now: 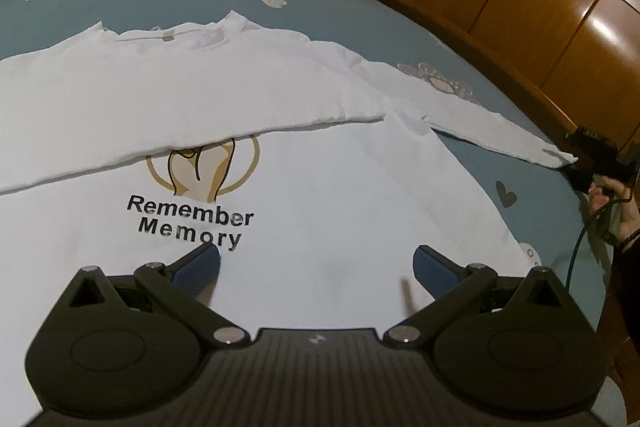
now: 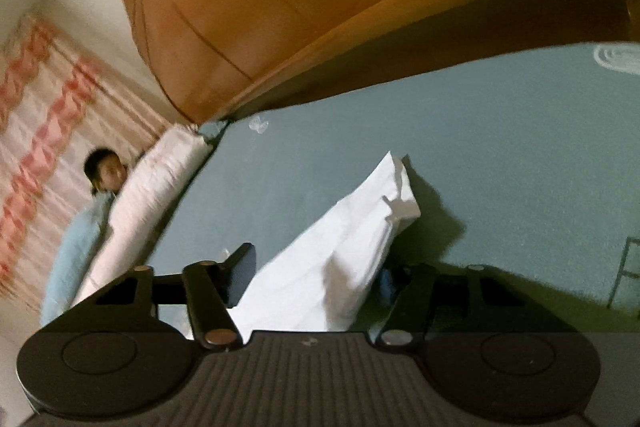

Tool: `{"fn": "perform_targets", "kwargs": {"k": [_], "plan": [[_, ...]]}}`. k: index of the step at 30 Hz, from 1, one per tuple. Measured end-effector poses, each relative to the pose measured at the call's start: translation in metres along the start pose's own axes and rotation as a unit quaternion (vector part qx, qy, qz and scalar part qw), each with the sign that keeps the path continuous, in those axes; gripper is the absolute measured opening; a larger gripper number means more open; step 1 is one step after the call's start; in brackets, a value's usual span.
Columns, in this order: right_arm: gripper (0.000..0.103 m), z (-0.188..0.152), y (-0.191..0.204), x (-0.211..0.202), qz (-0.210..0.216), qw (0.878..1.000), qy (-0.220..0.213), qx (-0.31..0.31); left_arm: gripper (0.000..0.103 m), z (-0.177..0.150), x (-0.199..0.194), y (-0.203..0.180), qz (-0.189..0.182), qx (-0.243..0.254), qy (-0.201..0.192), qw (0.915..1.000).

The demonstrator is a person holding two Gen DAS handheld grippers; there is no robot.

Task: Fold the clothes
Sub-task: 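Roll the right gripper and grasp the sleeve cuff, lifting it, then carry the sleeve with the right gripper over the folded shirt body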

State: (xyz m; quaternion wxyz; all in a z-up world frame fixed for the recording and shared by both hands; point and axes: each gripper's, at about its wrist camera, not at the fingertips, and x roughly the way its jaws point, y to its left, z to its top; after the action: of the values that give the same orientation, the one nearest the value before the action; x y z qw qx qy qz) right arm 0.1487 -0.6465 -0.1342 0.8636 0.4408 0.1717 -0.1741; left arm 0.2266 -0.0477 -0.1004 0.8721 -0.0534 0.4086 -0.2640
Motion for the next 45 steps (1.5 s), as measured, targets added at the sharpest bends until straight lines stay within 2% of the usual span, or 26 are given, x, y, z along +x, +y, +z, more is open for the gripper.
{"fn": "perform_targets", "kwargs": {"k": [1, 2, 3, 8, 12, 20, 25, 30, 34, 39, 42, 45], "plan": [[0.037, -0.001, 0.000, 0.000, -0.011, 1.000, -0.002, -0.008, 0.102, -0.001, 0.000, -0.001, 0.001, 0.003, -0.002, 1.0000], [0.028, -0.002, -0.001, 0.000, -0.023, 1.000, -0.004, -0.010, 0.102, -0.001, 0.000, -0.001, 0.002, 0.007, -0.003, 1.0000], [0.012, -0.002, -0.002, 0.000, -0.040, 0.999, -0.007, -0.011, 0.102, -0.002, 0.000, -0.003, 0.005, 0.013, -0.003, 0.9999], [0.012, -0.004, 0.010, 0.000, -0.063, 0.997, -0.011, -0.034, 0.102, -0.004, 0.003, -0.014, 0.033, 0.054, 0.002, 0.9980], [0.011, -0.002, 0.029, -0.004, -0.062, 0.996, -0.009, -0.058, 0.102, -0.005, 0.004, -0.022, 0.060, 0.092, 0.005, 0.9939], [0.011, -0.003, 0.111, -0.011, -0.039, 0.988, 0.008, -0.151, 0.102, 0.006, -0.008, 0.001, 0.088, 0.081, -0.010, 0.9928], [0.011, -0.018, 0.178, -0.012, -0.013, 0.976, 0.023, -0.217, 0.102, 0.015, -0.021, 0.024, 0.080, 0.070, -0.024, 0.9941], [0.011, -0.040, 0.238, -0.016, 0.003, 0.963, 0.033, -0.269, 0.102, 0.022, -0.028, 0.041, 0.093, 0.080, -0.034, 0.9918], [0.011, -0.057, 0.286, -0.007, 0.008, 0.953, 0.039, -0.299, 0.102, 0.024, -0.036, 0.058, 0.118, 0.061, -0.039, 0.9904], [0.011, -0.088, 0.339, 0.007, 0.011, 0.937, 0.053, -0.345, 0.102, 0.011, -0.040, 0.087, 0.099, 0.027, -0.055, 0.9932], [0.011, -0.109, 0.371, 0.015, 0.018, 0.927, 0.061, -0.369, 0.102, 0.009, -0.039, 0.098, 0.118, 0.010, -0.043, 0.9920], [0.011, -0.132, 0.398, 0.025, 0.036, 0.922, 0.069, -0.379, 0.102, 0.009, -0.046, 0.104, 0.105, -0.001, -0.045, 0.9934]]}}
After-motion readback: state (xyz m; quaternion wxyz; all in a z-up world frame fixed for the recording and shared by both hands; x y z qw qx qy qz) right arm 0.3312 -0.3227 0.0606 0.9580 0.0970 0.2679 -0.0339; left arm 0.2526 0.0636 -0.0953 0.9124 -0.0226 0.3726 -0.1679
